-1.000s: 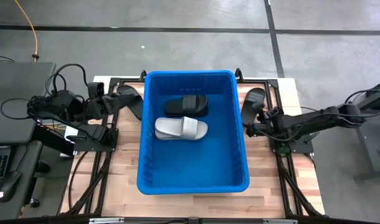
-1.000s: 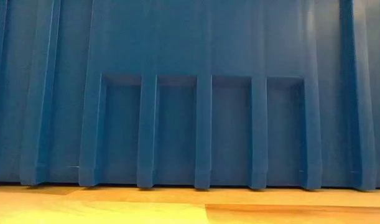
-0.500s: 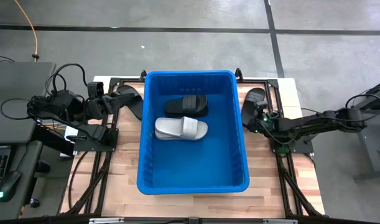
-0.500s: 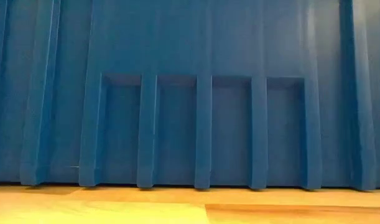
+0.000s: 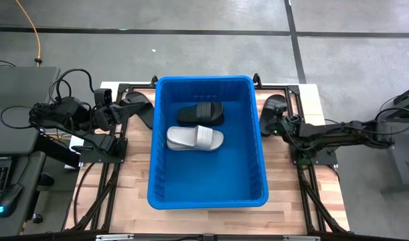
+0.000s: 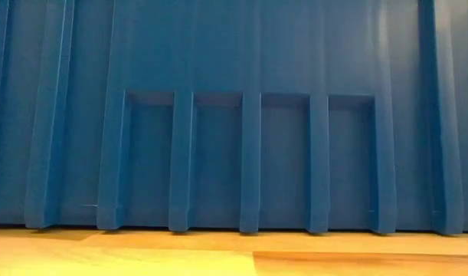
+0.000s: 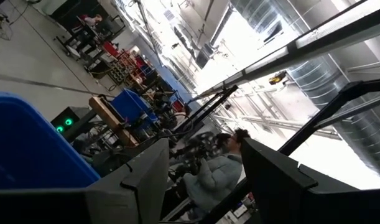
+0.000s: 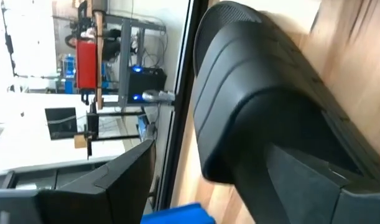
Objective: Pick and place slides into bin
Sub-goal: Put the black slide into the blue bin
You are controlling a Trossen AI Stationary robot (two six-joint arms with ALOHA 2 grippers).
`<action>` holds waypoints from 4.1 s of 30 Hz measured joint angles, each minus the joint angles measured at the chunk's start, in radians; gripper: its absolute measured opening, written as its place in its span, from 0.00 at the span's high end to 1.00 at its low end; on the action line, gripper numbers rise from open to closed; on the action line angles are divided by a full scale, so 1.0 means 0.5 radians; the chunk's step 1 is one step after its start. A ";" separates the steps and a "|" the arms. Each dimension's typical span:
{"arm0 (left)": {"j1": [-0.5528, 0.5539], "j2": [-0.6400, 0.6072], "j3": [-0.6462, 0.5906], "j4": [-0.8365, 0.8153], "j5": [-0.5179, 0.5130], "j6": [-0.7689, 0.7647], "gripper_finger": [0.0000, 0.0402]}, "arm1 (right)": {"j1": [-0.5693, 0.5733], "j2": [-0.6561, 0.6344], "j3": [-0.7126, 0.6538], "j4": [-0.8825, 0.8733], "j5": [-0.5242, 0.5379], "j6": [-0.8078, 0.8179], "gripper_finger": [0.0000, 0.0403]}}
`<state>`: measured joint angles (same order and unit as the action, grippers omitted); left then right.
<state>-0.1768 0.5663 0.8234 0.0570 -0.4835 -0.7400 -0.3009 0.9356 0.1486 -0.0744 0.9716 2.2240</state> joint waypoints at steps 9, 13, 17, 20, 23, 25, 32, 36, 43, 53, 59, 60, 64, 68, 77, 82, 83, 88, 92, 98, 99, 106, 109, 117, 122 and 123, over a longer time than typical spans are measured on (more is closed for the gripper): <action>0.000 0.000 0.000 -0.009 0.000 0.004 0.52 | -0.266 0.001 0.000 0.018 -0.231 -0.028 0.29; 0.000 0.000 0.000 -0.011 -0.005 0.005 0.52 | -0.364 0.001 0.000 0.157 -0.314 -0.165 0.29; 0.000 0.000 0.000 -0.013 -0.008 0.005 0.52 | -0.464 0.000 0.000 0.308 -0.321 -0.281 0.29; 0.000 0.000 0.000 -0.013 -0.009 0.005 0.52 | -0.530 0.001 0.000 0.332 -0.368 -0.291 0.31; 0.000 0.000 0.000 -0.013 -0.013 0.005 0.52 | -0.571 0.001 0.000 0.341 -0.451 -0.332 0.40; 0.000 0.000 0.000 -0.013 -0.014 0.005 0.52 | -0.583 0.001 0.000 0.363 -0.503 -0.410 0.53; 0.000 0.000 0.000 -0.013 -0.014 0.005 0.52 | -0.595 0.000 0.000 0.391 -0.621 -0.659 0.96; 0.000 0.000 0.000 -0.012 -0.014 0.043 0.52 | -0.586 -0.001 0.000 0.437 -0.666 -0.756 0.99; 0.000 0.000 0.000 -0.013 -0.031 0.079 0.52 | -0.589 -0.110 0.052 0.460 -0.643 -0.953 1.00; 0.000 -0.001 0.000 -0.052 -0.143 0.080 0.52 | -0.590 -0.321 0.620 -0.476 -0.673 -1.455 1.00; 0.000 -0.001 0.000 -0.115 -0.256 0.071 0.52 | -0.590 -0.349 1.130 -0.746 -0.662 -1.957 1.00; 0.000 -0.001 0.000 -0.120 -0.263 0.065 0.52 | -0.590 -0.349 1.226 -0.809 -0.647 -2.029 1.00; 0.000 -0.001 0.000 -0.121 -0.254 0.058 0.52 | -0.590 -0.345 1.624 -1.089 -0.572 -2.209 1.00; 0.000 0.001 0.000 -0.120 -0.215 0.058 0.52 | -0.569 -0.338 1.918 -1.378 -0.576 -2.251 1.00; 0.000 0.029 0.000 -0.121 -0.377 0.119 0.52 | -0.275 -0.308 2.015 -1.185 -0.852 -2.339 1.00; 0.000 0.045 0.000 -0.113 -0.456 0.112 0.52 | -0.025 -0.276 2.016 -0.674 -0.881 -2.555 1.00; 0.000 0.054 0.000 -0.117 -0.465 0.112 0.52 | 0.021 -0.264 2.016 -0.579 -0.878 -2.604 1.00; 0.000 0.108 0.000 -0.118 -0.418 0.033 0.52 | 0.218 -0.193 2.016 -0.286 -0.835 -2.680 1.00; 0.000 0.134 0.000 -0.118 -0.401 -0.128 0.52 | 0.355 -0.067 2.016 -0.113 -0.829 -2.667 1.00; 0.000 0.137 0.000 -0.133 -0.320 -0.160 0.52 | 0.538 0.206 2.016 0.406 -0.792 -2.678 1.00; -0.001 0.138 0.000 -0.132 -0.318 -0.160 0.52 | 0.565 0.263 2.016 0.493 -0.767 -2.678 1.00; 0.000 0.183 0.000 -0.189 -0.222 -0.154 0.49 | 0.648 0.642 2.016 1.067 -0.707 -2.650 1.00; 0.000 0.209 0.000 -0.239 -0.198 -0.242 0.40 | 0.673 0.787 2.016 1.373 -0.706 -2.650 1.00; 0.000 0.322 -0.001 -0.216 -0.209 -0.482 0.19 | 0.745 1.105 2.227 1.502 -0.719 -2.617 1.00; 0.000 0.442 -0.001 -0.208 -0.208 -0.589 0.19 | 0.766 1.335 2.528 1.398 -0.778 -2.616 1.00; 0.000 0.461 -0.001 -0.208 -0.207 -0.596 0.20 | 0.766 1.375 2.597 1.336 -0.782 -2.617 1.00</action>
<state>-0.1768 0.7968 0.8230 -0.0470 -0.5869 -1.0381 0.0822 1.6230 1.4471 0.5937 0.5807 0.9157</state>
